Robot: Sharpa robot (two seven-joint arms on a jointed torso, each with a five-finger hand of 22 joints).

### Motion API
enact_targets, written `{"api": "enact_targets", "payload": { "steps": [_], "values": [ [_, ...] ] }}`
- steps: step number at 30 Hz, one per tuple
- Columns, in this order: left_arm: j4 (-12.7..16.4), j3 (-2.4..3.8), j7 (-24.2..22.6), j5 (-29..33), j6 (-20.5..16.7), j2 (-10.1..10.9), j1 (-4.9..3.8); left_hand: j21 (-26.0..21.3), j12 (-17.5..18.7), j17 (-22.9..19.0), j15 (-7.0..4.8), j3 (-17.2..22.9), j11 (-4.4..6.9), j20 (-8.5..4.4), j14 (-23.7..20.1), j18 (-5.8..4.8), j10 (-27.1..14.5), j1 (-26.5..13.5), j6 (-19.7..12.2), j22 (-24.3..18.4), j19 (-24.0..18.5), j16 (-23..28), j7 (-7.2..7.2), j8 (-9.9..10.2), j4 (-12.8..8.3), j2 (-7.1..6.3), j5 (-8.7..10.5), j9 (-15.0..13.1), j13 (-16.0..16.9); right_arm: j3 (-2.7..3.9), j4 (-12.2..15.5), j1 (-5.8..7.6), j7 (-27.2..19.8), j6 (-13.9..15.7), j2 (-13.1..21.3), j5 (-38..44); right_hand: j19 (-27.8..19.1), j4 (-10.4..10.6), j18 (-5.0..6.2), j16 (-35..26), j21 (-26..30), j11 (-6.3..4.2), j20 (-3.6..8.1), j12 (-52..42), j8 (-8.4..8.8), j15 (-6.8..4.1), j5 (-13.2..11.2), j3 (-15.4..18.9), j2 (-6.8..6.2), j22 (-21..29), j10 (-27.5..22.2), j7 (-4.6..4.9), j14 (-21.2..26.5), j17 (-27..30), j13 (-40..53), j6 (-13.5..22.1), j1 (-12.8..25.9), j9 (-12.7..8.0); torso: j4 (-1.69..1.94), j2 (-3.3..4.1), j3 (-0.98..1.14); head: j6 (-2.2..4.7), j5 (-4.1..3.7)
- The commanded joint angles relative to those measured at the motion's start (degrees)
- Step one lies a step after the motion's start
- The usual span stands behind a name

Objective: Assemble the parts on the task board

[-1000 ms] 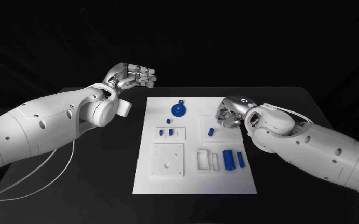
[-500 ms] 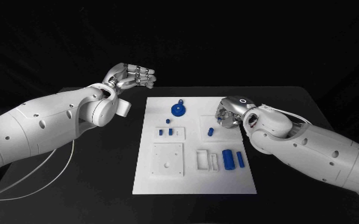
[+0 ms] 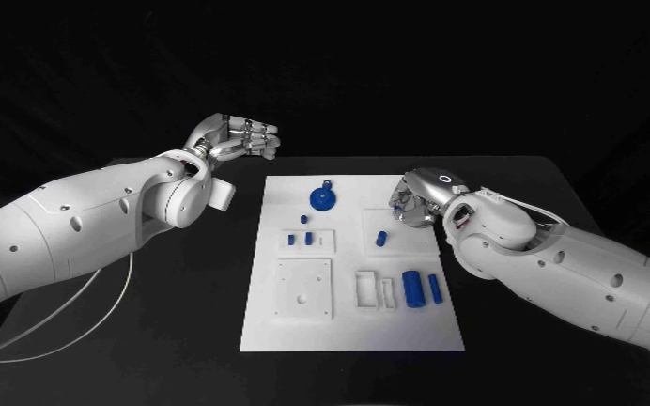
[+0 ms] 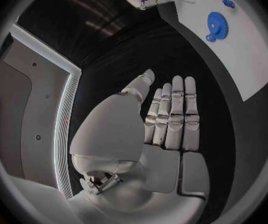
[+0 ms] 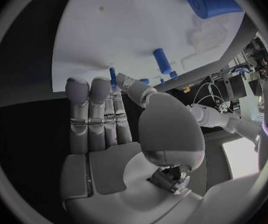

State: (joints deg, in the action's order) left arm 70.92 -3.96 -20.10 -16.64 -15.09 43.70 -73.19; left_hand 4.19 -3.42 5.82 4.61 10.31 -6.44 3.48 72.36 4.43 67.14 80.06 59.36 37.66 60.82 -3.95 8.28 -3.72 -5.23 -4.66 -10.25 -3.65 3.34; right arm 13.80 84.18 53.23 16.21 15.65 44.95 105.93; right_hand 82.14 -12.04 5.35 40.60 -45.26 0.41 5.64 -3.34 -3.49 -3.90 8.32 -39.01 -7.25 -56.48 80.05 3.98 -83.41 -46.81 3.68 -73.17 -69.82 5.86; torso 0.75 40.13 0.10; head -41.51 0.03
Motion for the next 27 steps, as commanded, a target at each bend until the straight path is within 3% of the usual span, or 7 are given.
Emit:
{"api": "enact_targets", "payload": {
  "steps": [1, 8, 17, 21, 27],
  "values": [
    [-0.2, 0.06, -0.2, 0.4, 0.7, -0.3, -0.09, 0.2, -0.1, 0.1, 0.00, 0.1, -0.06, 0.01, -0.3, -0.05, -0.5, 0.0, -0.5, -0.1, 0.3, 0.2, -0.03, 0.1, 0.0, 0.37, -0.33, -0.1, 0.0, 0.41, 0.7, 0.04, -1.7, 4.4, 0.3, -1.5, 0.5, 0.2, 1.09, -0.1, -0.3, 0.08, -0.07, -0.2, -0.22, -0.39, -0.5, -0.2, -0.22, -0.6, 0.4, -0.02, -0.1, 0.1, 0.1, -0.6, -0.3, 0.1, -0.02, -0.06, -0.05, 0.11, 0.09],
    [-0.6, 0.05, -0.1, 0.4, 0.7, -0.4, -0.09, 0.2, -0.1, 0.1, 0.00, 0.1, -0.06, 0.01, -0.3, -0.05, -0.5, 0.0, -0.5, -0.1, 0.2, 0.2, -0.03, 0.1, 0.0, 0.40, -0.34, -0.1, 0.0, 1.22, 3.2, 0.07, -3.0, 4.4, 1.3, -4.3, 0.8, 0.7, 1.05, -0.1, 0.7, 0.07, -0.08, -0.2, -0.22, -0.38, -0.8, -0.1, -0.36, -2.4, 0.4, 0.00, -0.2, 0.2, 0.1, -0.5, -0.7, 0.1, 0.03, -0.05, -0.04, 0.26, 0.47],
    [-1.2, 0.02, -0.3, 0.4, 0.1, -1.1, -0.09, 0.3, -0.1, 0.1, -0.02, 0.2, -0.04, -0.01, -0.3, -0.03, -0.5, 0.1, -0.4, -0.1, 0.2, 0.2, -0.03, 0.1, 0.0, 0.42, -0.39, -0.1, 0.0, 1.40, 8.3, 0.01, -5.2, 2.9, 0.8, -9.0, 1.4, 0.6, 1.21, -0.1, 1.9, 0.13, -0.09, -0.2, -0.24, -0.37, -0.5, 0.9, 0.09, -4.6, 0.2, 0.06, -0.2, 0.4, 0.1, -0.3, -0.9, 0.2, 0.06, -0.05, 0.00, 0.67, 1.90],
    [-1.5, -0.06, -0.3, 0.4, -0.3, -1.6, -0.08, 0.3, -0.1, 0.1, -0.02, 0.2, -0.05, -0.01, -0.3, -0.03, -0.5, 0.1, -0.5, -0.1, 0.2, 0.2, -0.02, 0.1, -0.1, 0.36, -0.39, -0.1, 0.0, 1.25, 10.8, -0.59, -5.4, 2.3, 0.0, -9.5, 1.8, 0.3, 1.21, -0.2, 3.0, 0.12, -0.10, -0.2, -0.21, -0.39, -0.4, 1.1, 0.34, -5.8, 0.2, 0.07, -0.2, 0.6, 0.1, -0.3, -0.7, 0.2, 0.24, -0.21, -0.21, 0.60, 3.45],
    [-1.9, -0.11, -0.5, 0.4, -1.2, -2.7, -0.07, 0.3, -0.1, 0.1, -0.01, 0.2, -0.06, -0.01, -0.3, -0.04, -0.5, 0.1, -0.4, -0.1, 0.2, 0.2, -0.01, 0.1, 0.0, 0.47, -0.46, -0.1, 0.0, 0.69, 12.2, -2.10, -5.3, 2.5, -1.8, -7.7, 1.9, 0.3, 1.26, -0.2, 3.6, 0.14, -0.09, -0.2, -0.22, -0.38, -0.3, 1.1, 0.41, -6.2, 0.2, 0.08, -0.2, 0.6, 0.1, -0.3, -0.7, 0.2, 0.45, -0.44, -0.63, 0.13, 5.53]
  ]
}}
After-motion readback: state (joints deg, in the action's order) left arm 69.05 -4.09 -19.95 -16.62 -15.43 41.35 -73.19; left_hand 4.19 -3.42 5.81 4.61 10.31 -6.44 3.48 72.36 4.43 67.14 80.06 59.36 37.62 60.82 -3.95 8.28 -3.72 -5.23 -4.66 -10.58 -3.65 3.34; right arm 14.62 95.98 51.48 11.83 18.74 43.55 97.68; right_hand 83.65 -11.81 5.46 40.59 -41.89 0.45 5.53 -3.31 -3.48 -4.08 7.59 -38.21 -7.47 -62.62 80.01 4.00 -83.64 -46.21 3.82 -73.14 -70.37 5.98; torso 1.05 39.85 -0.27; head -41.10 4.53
